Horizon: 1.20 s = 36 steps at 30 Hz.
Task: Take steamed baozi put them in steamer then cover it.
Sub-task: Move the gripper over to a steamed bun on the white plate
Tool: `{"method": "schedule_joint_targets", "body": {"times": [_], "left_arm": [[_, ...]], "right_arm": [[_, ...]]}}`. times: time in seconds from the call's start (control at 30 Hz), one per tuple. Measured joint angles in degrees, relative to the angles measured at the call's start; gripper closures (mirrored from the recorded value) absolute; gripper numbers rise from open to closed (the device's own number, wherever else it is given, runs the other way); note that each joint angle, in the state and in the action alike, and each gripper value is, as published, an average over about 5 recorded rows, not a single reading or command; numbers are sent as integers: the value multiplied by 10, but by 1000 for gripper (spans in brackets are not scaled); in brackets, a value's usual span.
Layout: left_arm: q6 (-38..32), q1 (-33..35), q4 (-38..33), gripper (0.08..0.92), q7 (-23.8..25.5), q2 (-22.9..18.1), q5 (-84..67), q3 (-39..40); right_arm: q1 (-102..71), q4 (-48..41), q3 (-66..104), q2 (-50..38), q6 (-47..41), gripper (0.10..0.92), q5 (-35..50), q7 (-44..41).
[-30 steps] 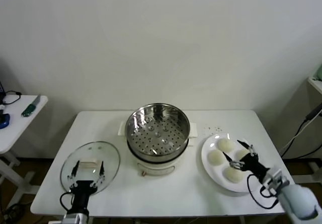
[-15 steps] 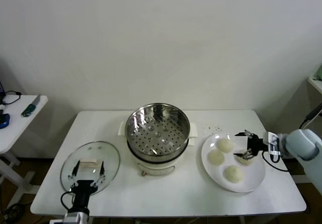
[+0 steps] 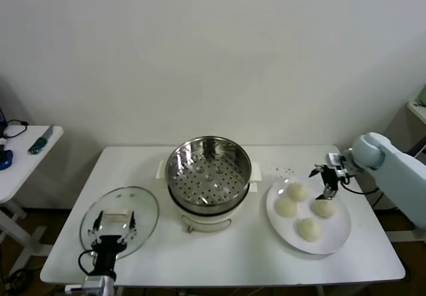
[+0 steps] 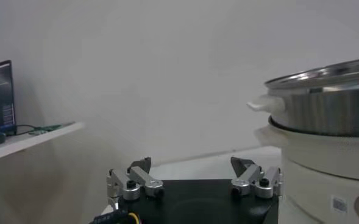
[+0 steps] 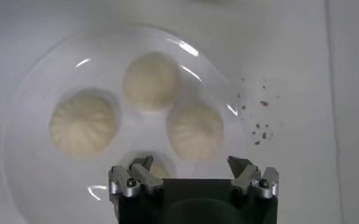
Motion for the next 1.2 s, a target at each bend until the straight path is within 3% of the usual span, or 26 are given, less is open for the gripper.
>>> {"method": "schedule_joint_targets", "body": {"times": [0.5,0.97,1.2], "left_arm": [[10,-7,7,177,-2,8,-12,-12],[15,-11,10,177,-4,8,-13,-12],[16,-10,11,177,-4,8,-14,-12]], "right_arm": [[59,-126,-89,105,18,203,-31,-11],[54,-170,-102,141,28,204,-47,-13],[51,-187,-96,152,39,272,-54,-12]]}}
